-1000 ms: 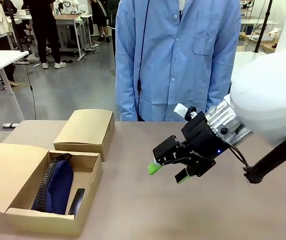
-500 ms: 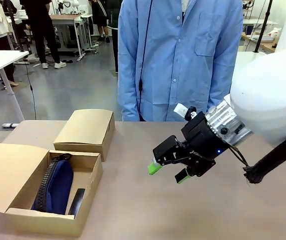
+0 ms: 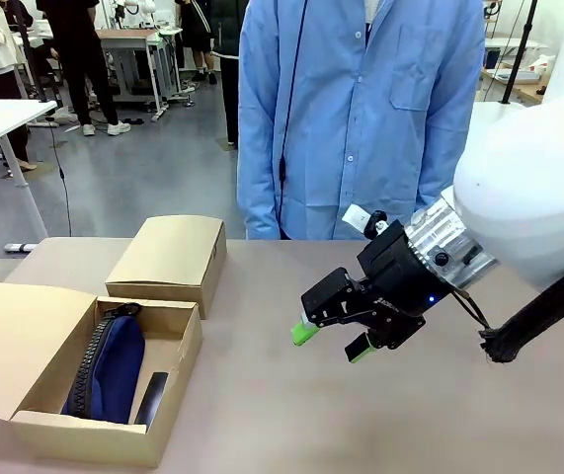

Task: Place items inside the box.
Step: Pick up a Pencil pouch or Stapler and place it inside the Mailer Box closest to the robot.

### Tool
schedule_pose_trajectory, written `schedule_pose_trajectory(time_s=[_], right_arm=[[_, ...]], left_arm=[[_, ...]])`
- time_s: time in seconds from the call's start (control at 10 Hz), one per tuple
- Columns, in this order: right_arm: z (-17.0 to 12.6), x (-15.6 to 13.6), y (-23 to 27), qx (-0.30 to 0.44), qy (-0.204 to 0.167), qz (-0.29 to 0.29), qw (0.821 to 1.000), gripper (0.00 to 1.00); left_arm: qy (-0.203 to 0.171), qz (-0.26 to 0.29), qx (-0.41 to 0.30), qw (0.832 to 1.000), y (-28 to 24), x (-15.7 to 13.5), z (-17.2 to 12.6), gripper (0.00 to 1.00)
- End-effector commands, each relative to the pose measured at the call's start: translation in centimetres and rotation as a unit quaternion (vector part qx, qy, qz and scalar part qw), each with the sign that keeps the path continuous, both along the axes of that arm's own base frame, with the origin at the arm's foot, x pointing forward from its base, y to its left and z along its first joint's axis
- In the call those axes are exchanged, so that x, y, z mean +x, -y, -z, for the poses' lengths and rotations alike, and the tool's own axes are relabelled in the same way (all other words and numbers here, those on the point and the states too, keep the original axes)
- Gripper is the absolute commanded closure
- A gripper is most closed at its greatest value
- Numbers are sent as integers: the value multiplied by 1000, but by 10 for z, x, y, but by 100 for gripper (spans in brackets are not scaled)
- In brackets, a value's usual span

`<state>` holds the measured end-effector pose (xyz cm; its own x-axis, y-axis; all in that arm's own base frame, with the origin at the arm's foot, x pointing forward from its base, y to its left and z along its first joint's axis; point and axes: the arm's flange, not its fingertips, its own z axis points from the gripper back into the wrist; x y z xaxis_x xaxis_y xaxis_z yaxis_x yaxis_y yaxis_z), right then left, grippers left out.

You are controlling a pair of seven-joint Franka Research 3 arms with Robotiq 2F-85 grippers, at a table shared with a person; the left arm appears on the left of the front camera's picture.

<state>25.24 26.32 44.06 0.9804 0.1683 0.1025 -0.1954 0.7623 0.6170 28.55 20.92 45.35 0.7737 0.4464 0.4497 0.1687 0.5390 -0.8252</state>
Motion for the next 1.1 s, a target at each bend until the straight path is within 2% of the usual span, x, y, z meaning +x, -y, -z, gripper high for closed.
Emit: schedule_pose_trajectory(time_s=[0.0,0.2,0.4,0.5,0.6,0.7,0.8,0.9,1.0], right_arm=[[9,85,92,209,-94,-1,973,0],[15,65,159,326,-107,70,937,0],[14,32,215,396,-134,118,901,0],[19,9,258,443,-125,160,873,0],[28,-15,295,469,-93,186,858,0],[40,-40,321,478,-44,205,853,0],[52,-58,328,451,2,213,867,0],[58,-62,316,392,15,208,896,0],[59,-44,288,271,-13,252,929,0]], left_arm=[[15,1,-5,1000,1,0,1,0],[15,1,-5,1000,1,0,1,0],[15,1,-5,1000,1,0,1,0],[15,1,-5,1000,1,0,1,0],[15,1,-5,1000,1,0,1,0],[15,1,-5,1000,1,0,1,0],[15,1,-5,1000,1,0,1,0],[15,1,-5,1000,1,0,1,0],[15,1,-5,1000,1,0,1,0]])
